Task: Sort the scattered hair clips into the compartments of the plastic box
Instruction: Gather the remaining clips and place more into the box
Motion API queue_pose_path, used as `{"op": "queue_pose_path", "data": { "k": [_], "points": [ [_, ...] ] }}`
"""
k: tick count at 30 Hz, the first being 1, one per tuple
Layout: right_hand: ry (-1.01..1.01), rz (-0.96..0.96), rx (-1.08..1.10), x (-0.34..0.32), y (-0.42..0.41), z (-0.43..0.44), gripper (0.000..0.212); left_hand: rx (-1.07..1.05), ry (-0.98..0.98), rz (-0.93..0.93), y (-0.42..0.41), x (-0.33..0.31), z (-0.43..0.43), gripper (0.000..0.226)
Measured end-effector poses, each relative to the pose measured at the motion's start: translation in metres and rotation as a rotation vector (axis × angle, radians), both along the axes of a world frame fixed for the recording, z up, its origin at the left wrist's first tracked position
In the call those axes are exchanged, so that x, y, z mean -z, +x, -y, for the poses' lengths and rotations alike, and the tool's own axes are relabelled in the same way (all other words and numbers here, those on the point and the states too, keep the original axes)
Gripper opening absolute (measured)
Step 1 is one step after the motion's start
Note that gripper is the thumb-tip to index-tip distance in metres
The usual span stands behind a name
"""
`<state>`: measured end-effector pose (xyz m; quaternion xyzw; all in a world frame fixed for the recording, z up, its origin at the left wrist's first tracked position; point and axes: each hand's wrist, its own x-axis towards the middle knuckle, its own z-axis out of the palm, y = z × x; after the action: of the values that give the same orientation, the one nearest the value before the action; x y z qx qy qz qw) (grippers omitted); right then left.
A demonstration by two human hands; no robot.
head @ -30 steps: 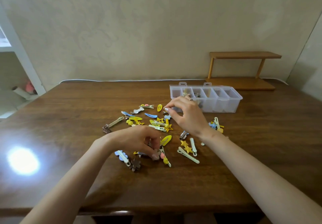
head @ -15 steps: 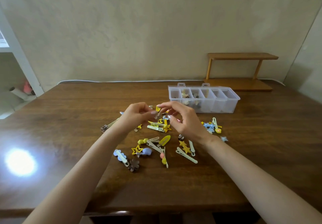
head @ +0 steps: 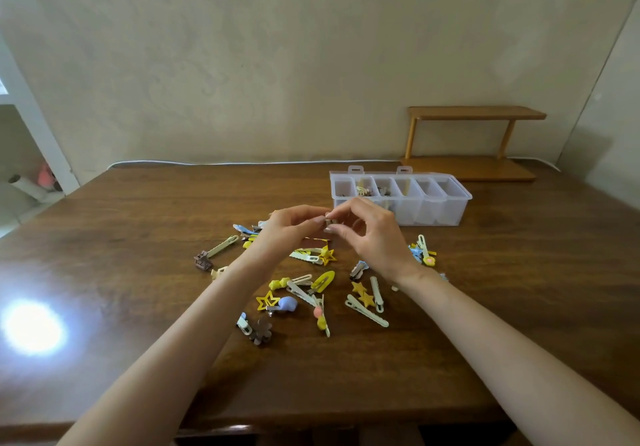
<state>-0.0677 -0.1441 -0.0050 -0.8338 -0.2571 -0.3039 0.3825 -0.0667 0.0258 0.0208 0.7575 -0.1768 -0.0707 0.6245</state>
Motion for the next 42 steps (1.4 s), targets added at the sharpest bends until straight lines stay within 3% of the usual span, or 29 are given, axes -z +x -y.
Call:
{"op": "queue_pose_path", "data": {
  "k": [3,10,16,19,23,28,35,42],
  "points": [
    [0.022,0.033,0.070,-0.005,0.007,0.008,0.011,-0.013,0.009,0.045,-0.001,-0.001,0.003,0.027],
    [0.074,-0.034,0.546,-0.025,0.047,0.067,0.004,-0.074,0.037,0.092,0.002,0.000,0.000,0.015],
    [-0.367,-0.260,0.635,-0.026,0.069,0.081,0.022,-0.109,0.037,0.103,0.005,0.002,-0.001,0.014],
    [-0.462,-0.279,0.607,-0.029,0.068,0.080,0.040,-0.115,0.020,0.096,0.005,0.003,-0.002,0.014],
    [-0.585,-0.347,0.542,-0.027,0.067,0.077,0.043,-0.120,0.017,0.096,0.005,0.002,-0.002,0.013],
    [-0.365,-0.172,0.574,-0.021,0.065,0.082,0.041,-0.124,0.028,0.098,0.005,0.001,-0.002,0.013],
    [-0.532,-0.290,0.527,-0.017,0.066,0.077,0.041,-0.119,0.041,0.102,0.003,-0.001,-0.003,0.012],
    [-0.226,-0.071,0.440,-0.014,0.044,0.057,0.028,-0.036,0.214,0.176,-0.008,0.001,-0.023,0.009]
  ]
}}
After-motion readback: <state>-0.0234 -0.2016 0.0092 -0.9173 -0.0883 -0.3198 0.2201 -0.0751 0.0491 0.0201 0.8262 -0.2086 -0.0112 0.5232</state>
